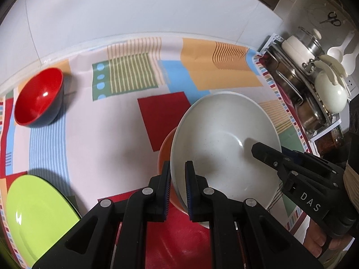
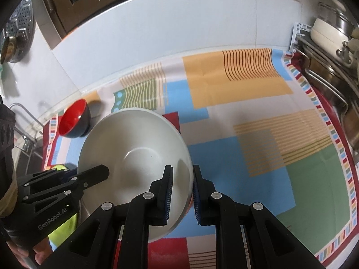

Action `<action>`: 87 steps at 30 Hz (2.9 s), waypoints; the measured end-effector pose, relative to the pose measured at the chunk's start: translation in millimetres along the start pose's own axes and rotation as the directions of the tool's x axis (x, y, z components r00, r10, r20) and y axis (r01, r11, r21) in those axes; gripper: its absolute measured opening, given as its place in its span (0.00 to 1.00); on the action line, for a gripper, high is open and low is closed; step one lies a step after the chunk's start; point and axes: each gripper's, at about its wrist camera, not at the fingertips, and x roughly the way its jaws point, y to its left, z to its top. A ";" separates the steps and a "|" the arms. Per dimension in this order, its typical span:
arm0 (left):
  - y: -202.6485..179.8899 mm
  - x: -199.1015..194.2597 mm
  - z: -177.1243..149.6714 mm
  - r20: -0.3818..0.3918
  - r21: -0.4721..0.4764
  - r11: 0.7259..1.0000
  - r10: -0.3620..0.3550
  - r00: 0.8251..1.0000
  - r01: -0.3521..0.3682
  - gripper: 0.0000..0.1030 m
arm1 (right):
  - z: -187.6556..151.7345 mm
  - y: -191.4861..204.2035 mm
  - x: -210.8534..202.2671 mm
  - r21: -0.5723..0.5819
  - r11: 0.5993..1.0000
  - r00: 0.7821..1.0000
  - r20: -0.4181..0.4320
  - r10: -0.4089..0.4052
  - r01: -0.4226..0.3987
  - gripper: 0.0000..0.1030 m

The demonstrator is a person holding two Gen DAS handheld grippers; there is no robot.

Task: Organize plates and bowls
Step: 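Lift the white bowl and carry it over the pink bowl, then lower the white bowl into the pink bowl and open both grippers, then move both grippers to the rim of the red bowl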

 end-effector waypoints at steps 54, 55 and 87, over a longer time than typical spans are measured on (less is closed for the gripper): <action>53.3 -85.6 -15.7 0.241 0.005 0.993 0.116 0.964 -0.121 0.50 | -12.5 61.8 -30.1 -0.066 0.997 0.986 0.163 -0.020 0.031 0.53; 57.3 -89.1 -16.1 0.248 0.005 0.992 0.121 0.961 -0.126 0.52 | -12.7 66.1 -31.5 -0.069 0.997 0.986 0.168 -0.019 0.031 0.53; 230.2 -116.4 7.9 0.301 -0.037 0.962 0.270 0.914 -0.272 0.69 | 25.7 231.4 14.7 -0.130 0.990 0.966 0.258 -0.025 0.061 0.64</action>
